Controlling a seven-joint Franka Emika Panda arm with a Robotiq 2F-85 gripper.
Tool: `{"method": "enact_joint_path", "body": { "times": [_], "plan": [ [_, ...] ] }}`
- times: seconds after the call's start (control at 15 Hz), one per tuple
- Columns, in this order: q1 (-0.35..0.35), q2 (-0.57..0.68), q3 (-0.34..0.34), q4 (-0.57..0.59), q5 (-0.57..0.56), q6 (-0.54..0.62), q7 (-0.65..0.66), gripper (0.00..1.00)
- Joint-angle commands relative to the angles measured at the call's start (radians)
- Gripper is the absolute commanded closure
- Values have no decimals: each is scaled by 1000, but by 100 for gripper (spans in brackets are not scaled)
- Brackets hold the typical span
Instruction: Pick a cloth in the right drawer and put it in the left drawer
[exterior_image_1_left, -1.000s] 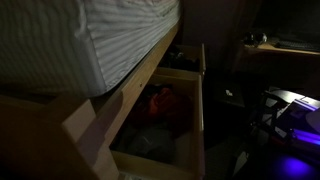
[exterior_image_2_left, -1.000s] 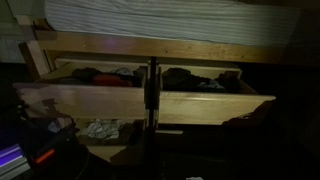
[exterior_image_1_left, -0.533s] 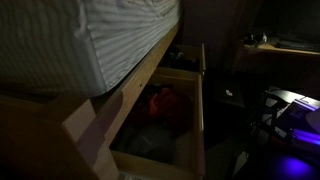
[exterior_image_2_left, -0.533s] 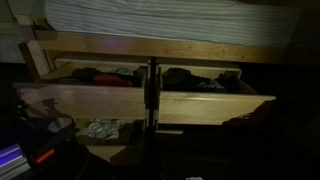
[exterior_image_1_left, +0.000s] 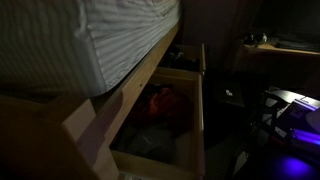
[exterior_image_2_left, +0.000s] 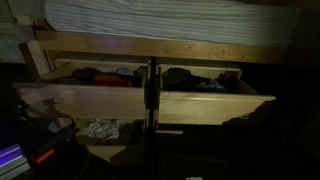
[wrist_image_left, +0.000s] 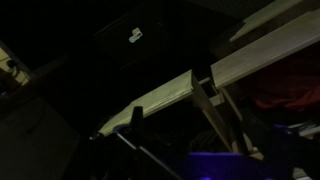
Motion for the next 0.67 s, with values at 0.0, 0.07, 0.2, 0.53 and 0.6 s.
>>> {"method": "enact_joint_path", "body": {
  "times": [0.0, 0.07, 0.2, 0.53, 0.6],
  "plan": [
    [80, 146, -128, -14, 81, 108, -167, 0],
    [98, 186, -167, -22, 113, 137, -225, 0],
    [119, 269, -220, -17, 182, 131, -347, 0],
    [77, 283, -181, -22, 185, 125, -338, 0],
    [67, 249, -166, -40, 177, 143, -320, 0]
  ]
}}
